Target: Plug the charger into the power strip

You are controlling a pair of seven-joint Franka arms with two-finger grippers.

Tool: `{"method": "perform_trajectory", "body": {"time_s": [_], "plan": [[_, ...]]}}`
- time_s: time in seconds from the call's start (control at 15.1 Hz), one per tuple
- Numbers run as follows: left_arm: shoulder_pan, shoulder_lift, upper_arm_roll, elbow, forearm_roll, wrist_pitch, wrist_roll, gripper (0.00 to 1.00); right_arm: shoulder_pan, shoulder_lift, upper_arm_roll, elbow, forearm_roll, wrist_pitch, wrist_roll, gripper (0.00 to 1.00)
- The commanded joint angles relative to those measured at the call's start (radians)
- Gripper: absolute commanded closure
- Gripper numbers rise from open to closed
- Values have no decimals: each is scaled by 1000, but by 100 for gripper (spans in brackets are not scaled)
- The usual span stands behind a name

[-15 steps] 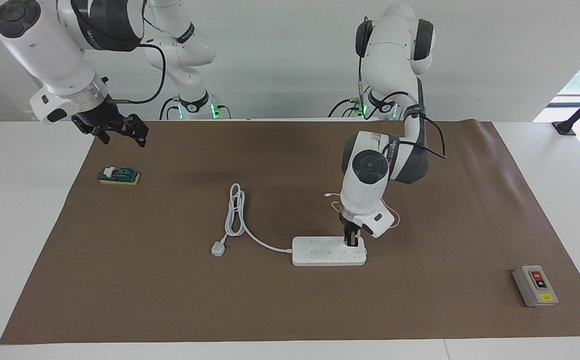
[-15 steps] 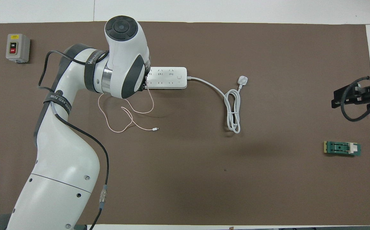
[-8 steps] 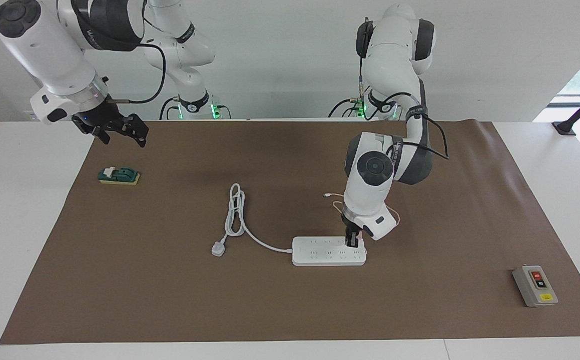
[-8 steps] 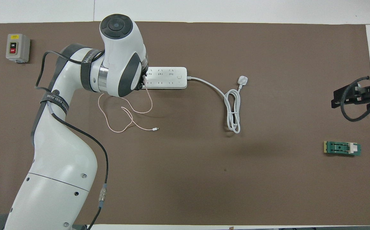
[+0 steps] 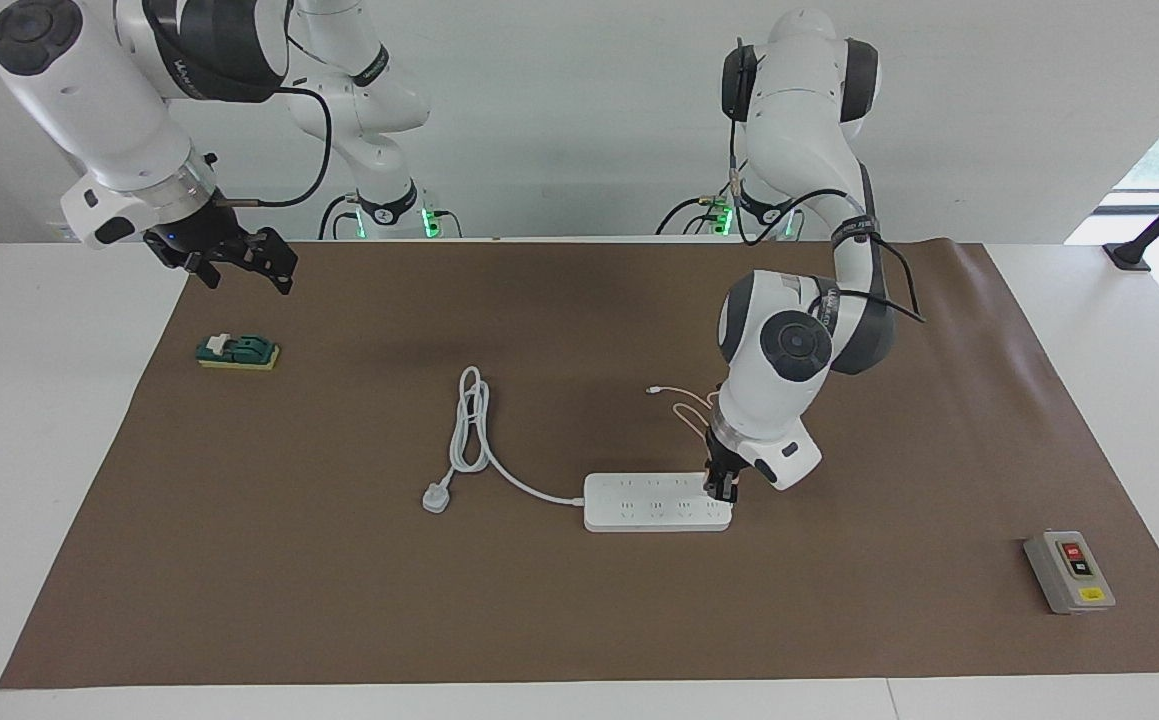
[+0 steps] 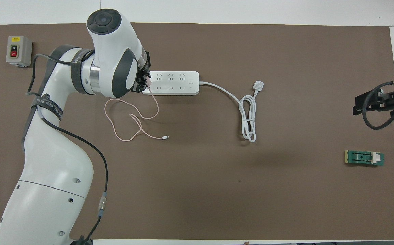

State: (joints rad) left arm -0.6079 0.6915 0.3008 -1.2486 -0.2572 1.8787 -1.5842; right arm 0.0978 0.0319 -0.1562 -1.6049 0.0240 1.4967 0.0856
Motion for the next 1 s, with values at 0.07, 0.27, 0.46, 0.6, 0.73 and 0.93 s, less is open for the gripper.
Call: {"method": "perform_trajectory", "body": {"time_s": [0.07,0.27,0.46,0.6,0.73,0.93], "plan": [[3,-3,0,12,-13,-9,1,100,-12,-9,26,0,-13,-13,-29,0],[3,-3,0,11,-25,-10,0,100,-13,-7,26,2,-13,-15,-29,0],[3,-3,0,6,-27,-10,7,100,-12,-7,24,2,-13,-16,-29,0],[3,-3,0,-2,-27,-9,9,100,-12,-6,24,3,-13,-16,-29,0],[3,-6,0,-8,-25,-6,10,100,-12,-4,26,3,-15,-12,-27,0],[2,-15,0,-26,-25,0,19,100,-13,-4,26,3,-13,-13,-27,0]]}}
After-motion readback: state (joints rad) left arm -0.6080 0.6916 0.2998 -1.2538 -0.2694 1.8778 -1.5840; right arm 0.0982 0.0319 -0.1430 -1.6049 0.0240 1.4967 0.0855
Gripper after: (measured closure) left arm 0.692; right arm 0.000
